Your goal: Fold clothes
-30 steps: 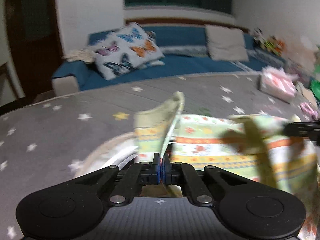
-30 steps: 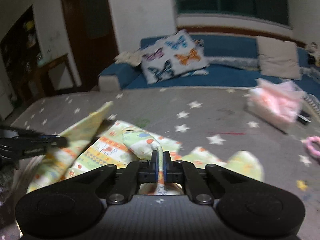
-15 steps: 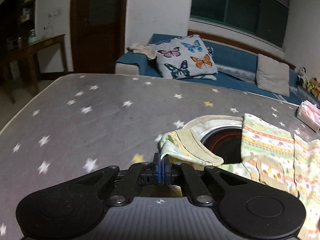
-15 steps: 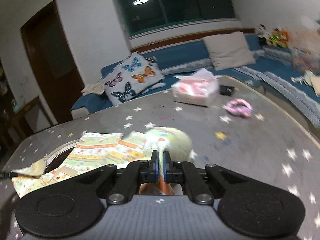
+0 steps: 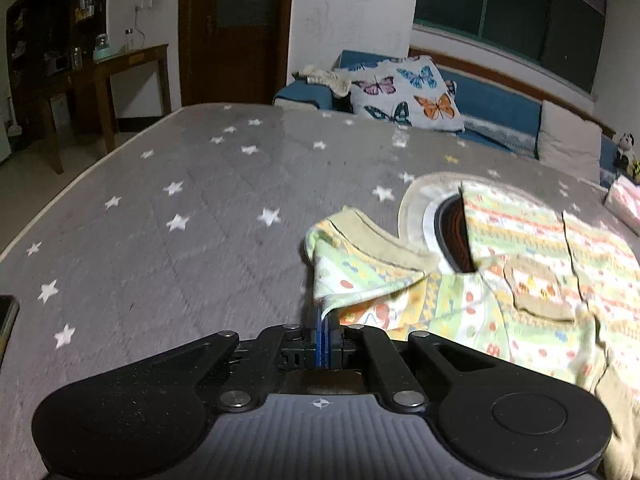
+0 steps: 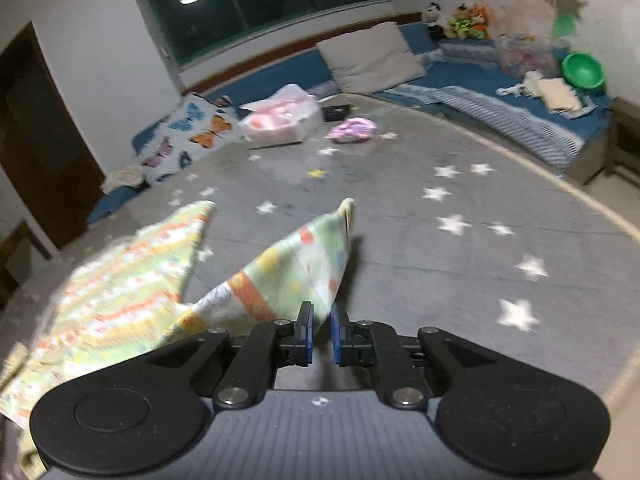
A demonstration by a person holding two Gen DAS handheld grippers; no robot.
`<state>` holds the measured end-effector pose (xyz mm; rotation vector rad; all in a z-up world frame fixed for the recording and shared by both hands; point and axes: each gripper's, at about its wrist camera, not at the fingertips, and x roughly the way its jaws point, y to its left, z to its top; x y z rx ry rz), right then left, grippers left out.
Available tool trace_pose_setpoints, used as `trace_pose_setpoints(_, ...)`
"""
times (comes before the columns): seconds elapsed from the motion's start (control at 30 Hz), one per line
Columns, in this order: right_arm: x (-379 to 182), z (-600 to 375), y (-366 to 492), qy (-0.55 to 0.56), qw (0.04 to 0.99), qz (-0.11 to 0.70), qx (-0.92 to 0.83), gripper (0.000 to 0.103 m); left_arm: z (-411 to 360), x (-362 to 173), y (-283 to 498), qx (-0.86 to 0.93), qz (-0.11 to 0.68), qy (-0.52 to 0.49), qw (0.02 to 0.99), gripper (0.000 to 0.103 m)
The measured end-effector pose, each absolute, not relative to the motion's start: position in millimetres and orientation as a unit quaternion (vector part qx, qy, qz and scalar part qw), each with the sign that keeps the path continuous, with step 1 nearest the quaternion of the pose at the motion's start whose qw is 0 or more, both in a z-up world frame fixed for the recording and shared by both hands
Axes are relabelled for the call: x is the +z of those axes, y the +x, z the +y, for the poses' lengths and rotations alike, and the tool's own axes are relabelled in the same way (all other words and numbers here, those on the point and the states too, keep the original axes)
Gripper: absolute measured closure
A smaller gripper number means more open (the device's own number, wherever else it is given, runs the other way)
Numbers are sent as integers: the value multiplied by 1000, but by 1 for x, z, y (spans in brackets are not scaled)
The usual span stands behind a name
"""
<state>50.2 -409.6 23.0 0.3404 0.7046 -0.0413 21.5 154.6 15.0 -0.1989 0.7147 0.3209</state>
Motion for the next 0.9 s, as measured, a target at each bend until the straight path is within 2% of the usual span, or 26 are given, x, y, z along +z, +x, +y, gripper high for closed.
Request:
trace_pose_setpoints(0.13, 37, -418, 37, 144, 936, 316, -52, 89, 153, 15, 19, 154, 352, -86, 919, 95)
trace_pose_setpoints(0.23, 54, -415, 36, 128, 948, 288, -50, 72, 151, 17, 17, 158, 347, -77, 921, 86)
trace_pose_setpoints(0.3, 62, -409, 43, 115, 953, 277, -41, 67, 150, 17, 16, 164, 343, -74, 922, 67)
trace_pose_setpoints(0.37, 63, -404, 55, 105, 954, 278, -33, 59, 150, 18, 15, 169, 338, -72, 923, 62)
trace_pose_setpoints(0.57, 41, -410, 103, 108, 940, 320, -56, 59, 153, 22, 11, 177, 330, -69, 925, 51)
trace_pose_setpoints(0.63, 28, -422, 110, 138, 927, 343, -56, 63, 155, 24, 11, 179, 327, -69, 925, 48)
trace_pose_setpoints(0.7, 21, -430, 109, 159, 921, 353, -46, 81, 153, 25, 13, 178, 325, -65, 927, 46)
trace_pose_setpoints(0.73, 22, -432, 101, 158, 922, 349, -49, 95, 153, 26, 15, 177, 324, -63, 927, 46)
trace_pose_setpoints(0.9, 28, -441, 65, 153, 929, 329, -70, 98, 148, 28, 22, 170, 319, -54, 931, 38)
